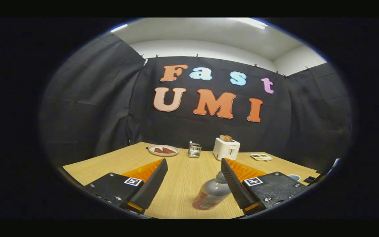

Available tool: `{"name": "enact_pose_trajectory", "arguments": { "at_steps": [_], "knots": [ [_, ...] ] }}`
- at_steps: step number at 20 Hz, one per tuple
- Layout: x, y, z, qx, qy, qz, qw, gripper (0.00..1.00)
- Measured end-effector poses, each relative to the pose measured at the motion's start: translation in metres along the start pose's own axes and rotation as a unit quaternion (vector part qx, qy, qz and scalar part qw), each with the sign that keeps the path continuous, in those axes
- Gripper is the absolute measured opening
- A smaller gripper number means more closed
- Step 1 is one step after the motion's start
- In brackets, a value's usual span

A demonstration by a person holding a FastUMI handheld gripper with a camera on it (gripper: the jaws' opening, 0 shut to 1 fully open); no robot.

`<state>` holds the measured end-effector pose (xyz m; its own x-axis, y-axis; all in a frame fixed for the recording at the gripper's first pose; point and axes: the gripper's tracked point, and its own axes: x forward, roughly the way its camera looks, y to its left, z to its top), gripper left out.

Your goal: Take the bottle from table, then pour the juice into the cup, finally place the bottle on the coaster

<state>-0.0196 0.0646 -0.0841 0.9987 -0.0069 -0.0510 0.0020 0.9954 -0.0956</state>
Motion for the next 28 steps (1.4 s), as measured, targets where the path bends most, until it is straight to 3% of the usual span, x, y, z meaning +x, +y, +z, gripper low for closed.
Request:
{"name": "enact_pose_trajectory", "arguments": {
  "at_steps": [6, 9, 11, 17, 28],
  "knots": [
    [-0.013, -0.016, 0.012, 0.006, -0.052, -0.023, 0.998, 0.96],
    [-0.015, -0.035, 0.008, 0.005, -0.050, -0.050, 0.998, 0.96],
    [-0.015, -0.032, 0.001, 0.014, -0.044, -0.043, 0.998, 0.95],
    [-0.010, -0.041, -0.054, 0.004, 0.022, -0.055, 0.998, 0.96],
    [-0.001, -0.031, -0.126, 0.033, 0.109, -0.024, 0.993, 0.95]
  ]
}}
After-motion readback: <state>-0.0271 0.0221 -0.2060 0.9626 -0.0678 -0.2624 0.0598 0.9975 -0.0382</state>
